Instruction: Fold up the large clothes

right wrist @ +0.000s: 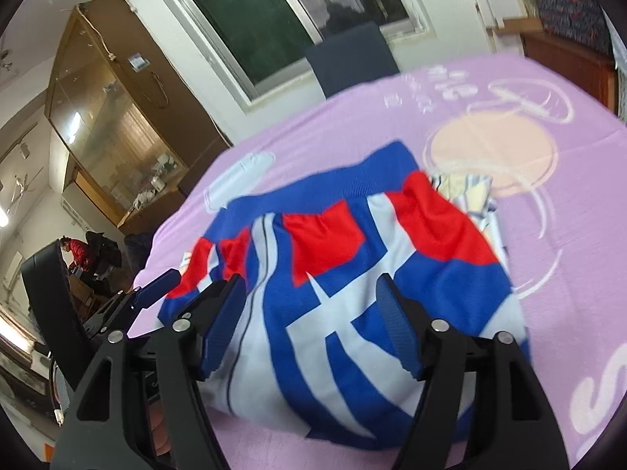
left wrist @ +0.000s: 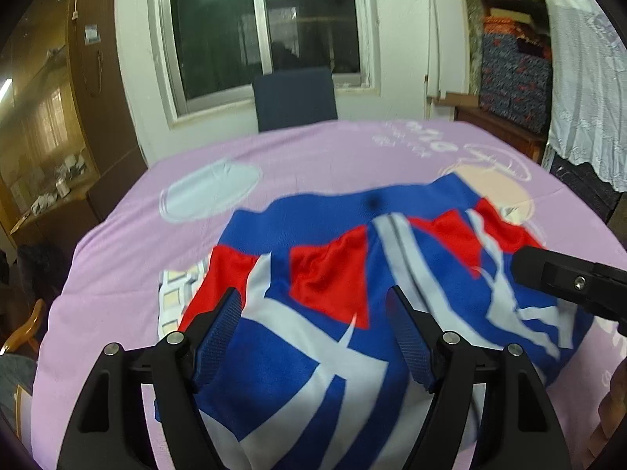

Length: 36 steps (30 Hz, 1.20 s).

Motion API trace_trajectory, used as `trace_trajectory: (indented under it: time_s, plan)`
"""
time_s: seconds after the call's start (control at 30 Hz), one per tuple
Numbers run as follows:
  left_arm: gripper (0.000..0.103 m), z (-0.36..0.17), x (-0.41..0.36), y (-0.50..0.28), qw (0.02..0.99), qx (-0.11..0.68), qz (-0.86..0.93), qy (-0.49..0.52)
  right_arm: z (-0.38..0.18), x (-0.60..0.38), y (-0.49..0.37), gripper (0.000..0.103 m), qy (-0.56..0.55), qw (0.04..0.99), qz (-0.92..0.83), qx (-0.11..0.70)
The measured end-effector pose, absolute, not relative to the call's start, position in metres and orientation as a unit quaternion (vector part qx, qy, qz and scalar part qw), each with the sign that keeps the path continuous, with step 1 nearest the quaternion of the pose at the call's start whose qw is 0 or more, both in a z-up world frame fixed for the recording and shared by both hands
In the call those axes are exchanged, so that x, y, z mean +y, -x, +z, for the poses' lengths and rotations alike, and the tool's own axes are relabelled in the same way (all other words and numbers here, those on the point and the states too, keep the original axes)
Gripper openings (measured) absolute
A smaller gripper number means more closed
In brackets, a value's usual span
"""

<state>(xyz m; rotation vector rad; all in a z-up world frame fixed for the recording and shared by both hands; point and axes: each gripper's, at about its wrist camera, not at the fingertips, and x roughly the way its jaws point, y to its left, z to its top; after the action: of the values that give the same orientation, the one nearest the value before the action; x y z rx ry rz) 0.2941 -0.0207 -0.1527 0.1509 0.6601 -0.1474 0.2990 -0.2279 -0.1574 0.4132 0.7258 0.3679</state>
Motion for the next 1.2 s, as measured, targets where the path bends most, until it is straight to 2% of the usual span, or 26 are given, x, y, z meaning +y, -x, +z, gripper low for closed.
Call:
trace_trajectory:
  time_s: [0.33,0.9,1.07,1.2]
  plan:
    - [0.076,-0.138,-0.023,-0.28,0.949,0.294,-0.088,-0.067,-0.146,-0.253,-0.256,0.07,-0.242,0.901,0.164,0.321]
    - [0.077,-0.117,-0.021,-0.256,0.961,0.252,-0.098,-0.06,-0.173,-0.28,-0.211,0.07,-0.296,0.874,0.117,0.366]
    - [0.077,-0.124,-0.022,-0.261,0.956,0.27,-0.098,-0.065,-0.177,-0.285,-0.208,0.07,-0.319,0.865,0.107,0.373]
    - [0.077,-0.148,-0.023,-0.285,0.935,0.337,-0.091,-0.069,-0.181,-0.285,-0.209,0.07,-0.337,0.855,0.096,0.383]
